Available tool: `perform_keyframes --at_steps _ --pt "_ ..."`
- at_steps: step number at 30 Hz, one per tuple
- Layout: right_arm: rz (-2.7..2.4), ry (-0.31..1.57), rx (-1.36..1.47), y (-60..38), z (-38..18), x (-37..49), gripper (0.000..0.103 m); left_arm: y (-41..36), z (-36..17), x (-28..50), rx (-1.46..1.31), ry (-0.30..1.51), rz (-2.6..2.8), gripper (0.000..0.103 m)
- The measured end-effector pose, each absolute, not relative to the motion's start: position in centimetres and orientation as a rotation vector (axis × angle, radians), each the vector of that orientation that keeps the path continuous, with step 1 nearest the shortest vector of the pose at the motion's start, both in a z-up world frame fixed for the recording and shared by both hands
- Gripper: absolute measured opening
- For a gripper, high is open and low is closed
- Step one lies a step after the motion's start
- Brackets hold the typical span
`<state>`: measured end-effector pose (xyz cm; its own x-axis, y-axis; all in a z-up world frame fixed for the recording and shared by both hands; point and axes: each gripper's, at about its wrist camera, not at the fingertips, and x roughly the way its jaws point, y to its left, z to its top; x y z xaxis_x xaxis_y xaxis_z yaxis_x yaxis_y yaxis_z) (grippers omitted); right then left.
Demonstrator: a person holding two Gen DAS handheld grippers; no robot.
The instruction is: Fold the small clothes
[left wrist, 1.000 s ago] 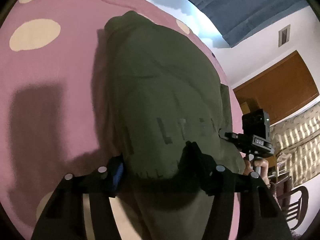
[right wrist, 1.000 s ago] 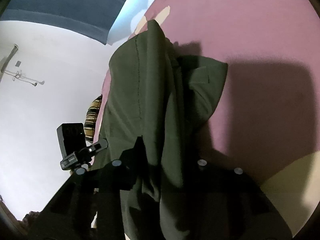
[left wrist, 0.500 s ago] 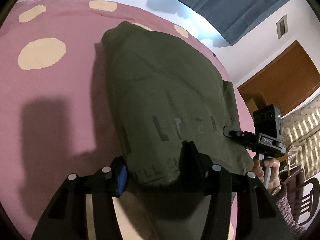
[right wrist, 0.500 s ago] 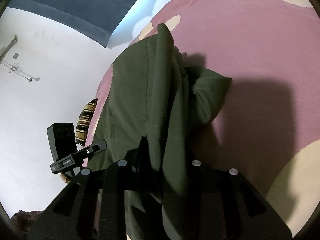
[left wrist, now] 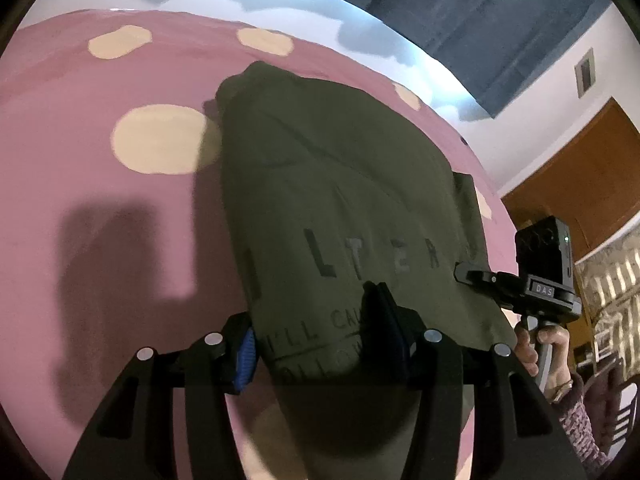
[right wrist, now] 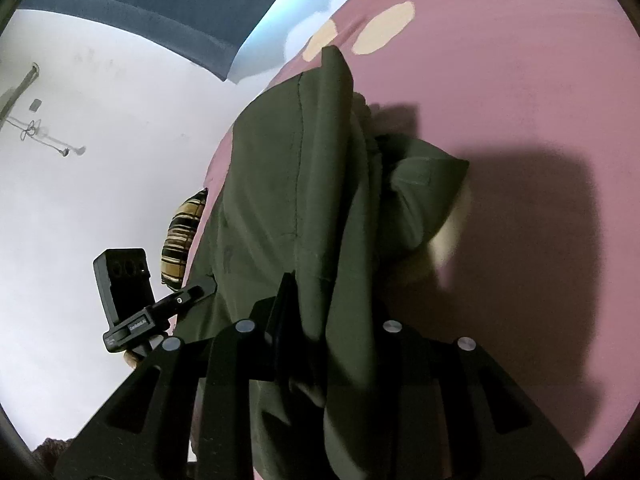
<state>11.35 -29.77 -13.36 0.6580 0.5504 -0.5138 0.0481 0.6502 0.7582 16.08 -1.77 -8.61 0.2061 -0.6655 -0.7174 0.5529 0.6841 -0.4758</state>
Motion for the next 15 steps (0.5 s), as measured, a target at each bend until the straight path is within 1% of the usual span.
perform_keyframes --at_steps 9,15 --pt "0.343 0.845 0.800 -28.7 -13.3 15.2 0.025 0.8 -9.3 18.3 -0.165 1.065 -0.820 0.053" --pt "0.357 0.837 0.830 -29.3 -14.2 14.9 0.025 1.2 -9.6 18.4 -0.158 1.063 -0.837 0.053"
